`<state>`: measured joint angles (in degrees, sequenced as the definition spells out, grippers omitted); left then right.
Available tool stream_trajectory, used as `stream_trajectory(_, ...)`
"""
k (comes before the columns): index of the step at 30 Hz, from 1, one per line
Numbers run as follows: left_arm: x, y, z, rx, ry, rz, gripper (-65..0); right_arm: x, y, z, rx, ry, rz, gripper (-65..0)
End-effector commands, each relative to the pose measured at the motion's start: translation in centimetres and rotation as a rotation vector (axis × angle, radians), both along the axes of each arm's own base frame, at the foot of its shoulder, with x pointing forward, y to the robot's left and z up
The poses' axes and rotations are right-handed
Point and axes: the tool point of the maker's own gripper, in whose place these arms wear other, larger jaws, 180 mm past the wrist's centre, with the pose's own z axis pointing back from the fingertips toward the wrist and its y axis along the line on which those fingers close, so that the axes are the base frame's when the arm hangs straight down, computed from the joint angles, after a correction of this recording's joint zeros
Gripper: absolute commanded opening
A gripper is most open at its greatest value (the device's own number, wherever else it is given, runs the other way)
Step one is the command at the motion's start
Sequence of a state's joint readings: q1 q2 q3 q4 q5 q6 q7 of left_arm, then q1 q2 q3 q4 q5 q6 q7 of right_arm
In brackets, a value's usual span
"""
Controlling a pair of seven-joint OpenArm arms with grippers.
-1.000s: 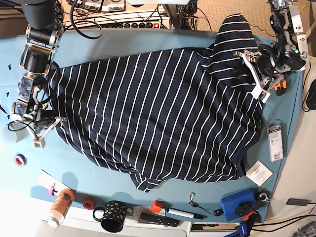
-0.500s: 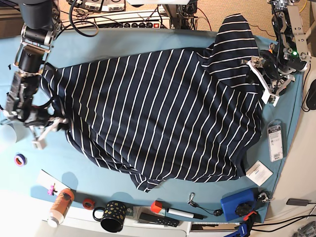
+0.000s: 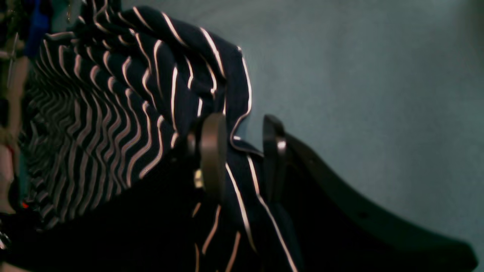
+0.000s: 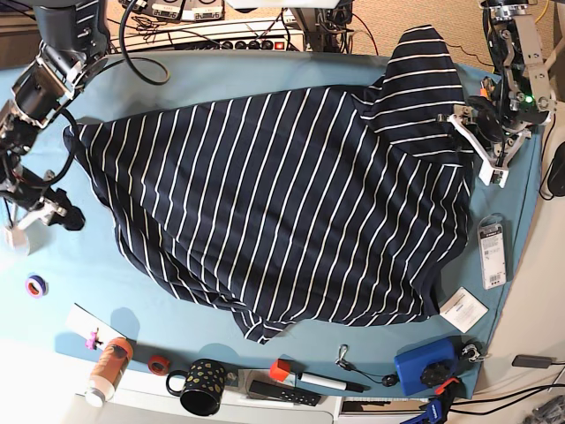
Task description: Layout the t-shirt on the table in an organized manner, then fold the t-shirt properly
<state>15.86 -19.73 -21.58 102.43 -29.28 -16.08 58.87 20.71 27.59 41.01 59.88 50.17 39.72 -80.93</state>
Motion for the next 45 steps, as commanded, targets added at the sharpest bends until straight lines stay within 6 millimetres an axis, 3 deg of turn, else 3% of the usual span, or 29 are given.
stream_trajectory(1, -0.5, -0.6, 0.0, -0.030, 0.024, -0.020, -38.7, 0.4, -1.3, 2.1, -0.020, -0.064, -0.015, -47.7)
stream_trajectory(3, -1.0, -1.0, -0.2, -0.046, 0.052, -0.038, -46.7, -0.7, -1.8, 1.5, -0.026, -0.039, -0.018, -47.7)
stream_trajectory(6, -2.0, -1.0, -0.7, -0.042, 0.111, -0.048, -64.8, -2.9, -2.7, 0.0, -0.042, 0.020, -0.023, -47.7)
stream_trajectory(10, -2.8, -1.1, -0.5, -0.032, 0.138, -0.049, -65.0, -5.4, -3.2, -1.0, -0.017, 0.045, -0.024, -47.7)
stream_trajectory(16, -4.7, -1.6, 1.4, 0.045, 0.118, -0.100, -65.0, -7.8, -3.2, -2.4, -0.018, 0.097, -0.019, -47.7)
stream_trajectory(24, -7.2, -1.6, 2.0, 0.112, 0.122, -0.080, -65.0, -10.3, -2.9, -2.3, -0.115, 0.134, 0.033, -47.7)
stream_trajectory(29, -7.3, -1.6, 2.0, 0.112, 0.124, -0.081, -65.0, -11.9, -2.5, -2.5, -0.152, 0.160, 0.064, -47.7)
stream_trajectory(37, -7.3, -1.6, 2.0, 0.112, 0.128, -0.081, -65.0, -14.5, -3.1, -4.9, -0.206, 0.280, 0.062, -47.7)
stream_trajectory(45, -7.4, -1.6, 2.0, 0.113, 0.131, -0.081, -65.0, -15.2, -1.5, -7.4, -0.189, 0.307, 0.043, -47.9)
